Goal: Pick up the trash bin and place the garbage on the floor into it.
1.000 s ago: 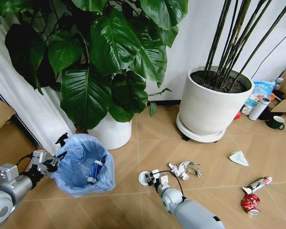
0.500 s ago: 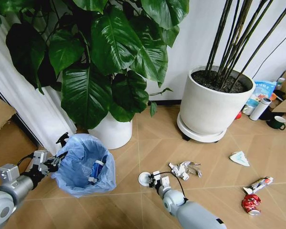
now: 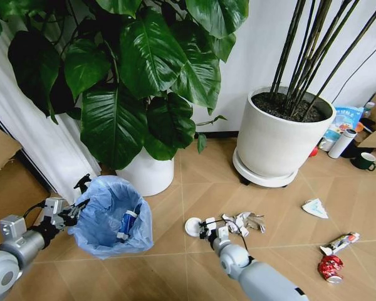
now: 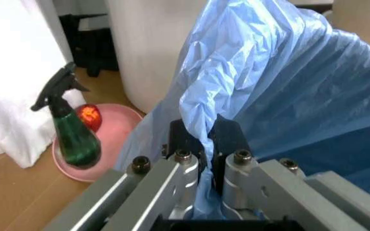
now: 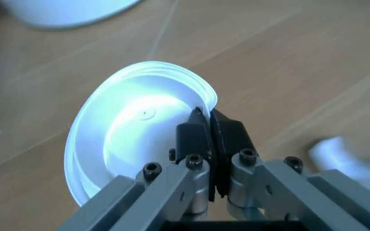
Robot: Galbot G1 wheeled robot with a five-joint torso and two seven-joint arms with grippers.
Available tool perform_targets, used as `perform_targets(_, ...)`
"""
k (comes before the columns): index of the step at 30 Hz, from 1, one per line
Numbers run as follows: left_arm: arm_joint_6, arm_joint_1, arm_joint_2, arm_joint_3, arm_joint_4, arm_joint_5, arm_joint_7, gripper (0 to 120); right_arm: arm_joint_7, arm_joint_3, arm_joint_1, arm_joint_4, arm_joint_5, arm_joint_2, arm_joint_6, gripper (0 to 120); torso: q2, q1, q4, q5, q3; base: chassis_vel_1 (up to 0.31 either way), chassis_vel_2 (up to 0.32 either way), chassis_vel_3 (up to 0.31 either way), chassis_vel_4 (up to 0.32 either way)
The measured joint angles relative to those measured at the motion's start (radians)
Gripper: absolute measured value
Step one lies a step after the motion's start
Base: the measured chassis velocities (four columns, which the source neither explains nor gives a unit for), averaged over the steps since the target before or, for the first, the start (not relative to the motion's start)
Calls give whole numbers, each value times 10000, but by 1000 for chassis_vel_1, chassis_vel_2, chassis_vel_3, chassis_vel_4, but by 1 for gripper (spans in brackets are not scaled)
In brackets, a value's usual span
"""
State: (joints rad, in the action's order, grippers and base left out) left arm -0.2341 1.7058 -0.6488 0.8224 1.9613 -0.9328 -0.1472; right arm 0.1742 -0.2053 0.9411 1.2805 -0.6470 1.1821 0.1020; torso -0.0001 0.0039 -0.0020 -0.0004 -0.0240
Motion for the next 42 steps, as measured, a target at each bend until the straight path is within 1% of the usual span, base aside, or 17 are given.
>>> perform_targets(1,16,-25,58,-54,-38,6,-36,0,-6,182,103,261,29,-209,-23,0,0,0,0,0,0,0,0,0,0)
perform_targets(3,60,-99,350,-235,-146,18,-188,0,-53,878,611,1123,168,-946,-104,0,0,0,-2,-3,0,0,0,0,0)
perform_targets(4,60,-99,350,-235,-146,18,-188,0,-53,878,611,1123,168,-946,-104,0,0,0,-2,-3,0,0,0,0,0)
perform_targets(6,72,-180,614,-347,-181,-29,-279,0,-128,1436,1056,1741,319,-1416,-189,0,1,-1,-4,-3,1,0,0,0,0)
perform_targets(7,72,-180,614,-347,-181,-29,-279,0,-128,1436,1056,1741,319,-1416,-189,0,1,-1,-4,-3,1,0,0,0,0)
perform_targets(9,98,-309,934,-457,-239,-162,-418,0,-311,2067,1663,2497,555,-1847,-374,0,0,0,-10,0,0,0,0,0,0)
perform_targets(11,142,-326,1016,-467,-267,-198,-497,0,-394,2256,1857,2816,601,-1988,-480,0,1,-1,-13,2,2,0,0,0,0)
perform_targets(12,194,-320,1045,-464,-302,-200,-571,0,-491,2335,1952,3055,632,-2078,-586,0,1,0,-12,0,1,0,0,0,0)
perform_targets(14,284,-335,1115,-462,-383,-214,-791,0,-701,2453,2073,3611,709,-2233,-842,0,0,-1,-2,-2,1,0,0,0,0)
perform_targets(15,284,-335,1115,-462,-383,-214,-791,0,-701,2453,2073,3611,709,-2233,-842,0,0,-1,-2,-2,1,0,0,0,0)
perform_targets(21,359,-465,996,-731,-381,-169,-957,0,-896,1996,1508,4433,678,-2463,-1105,0,1,-1,-2,-1,1,0,0,0,0)
perform_targets(25,371,-847,824,-1238,-486,-146,-985,0,-1086,1682,1061,4922,466,-2741,-1306,0,0,-1,-1,-2,1,0,0,0,0)
perform_targets(29,372,-1183,811,-1553,-550,-187,-987,0,-1265,1396,755,5221,286,-2810,-1506,0,0,-1,-4,-3,0,0,0,0,0)
perform_targets(36,421,-1272,891,-1563,-528,-353,-1045,0,-1423,548,-151,5422,-177,-2736,-1711,0,0,0,-4,-3,0,0,0,0,0)
perform_targets(39,471,-1224,863,-1523,-524,-375,-1149,0,-1493,-25,-982,5473,-542,-2629,-1780,0,0,0,-2,-3,0,0,0,0,0)
perform_targets(40,471,-1224,863,-1523,-524,-375,-1149,0,-1493,-25,-982,5473,-542,-2629,-1780,0,0,0,-2,-3,0,0,0,0,0)
perform_targets(42,488,-1180,814,-1521,-515,-376,-1189,0,-1529,-329,-1499,5520,-732,-2555,-1807,0,0,0,-2,-4,0,0,0,0,0)
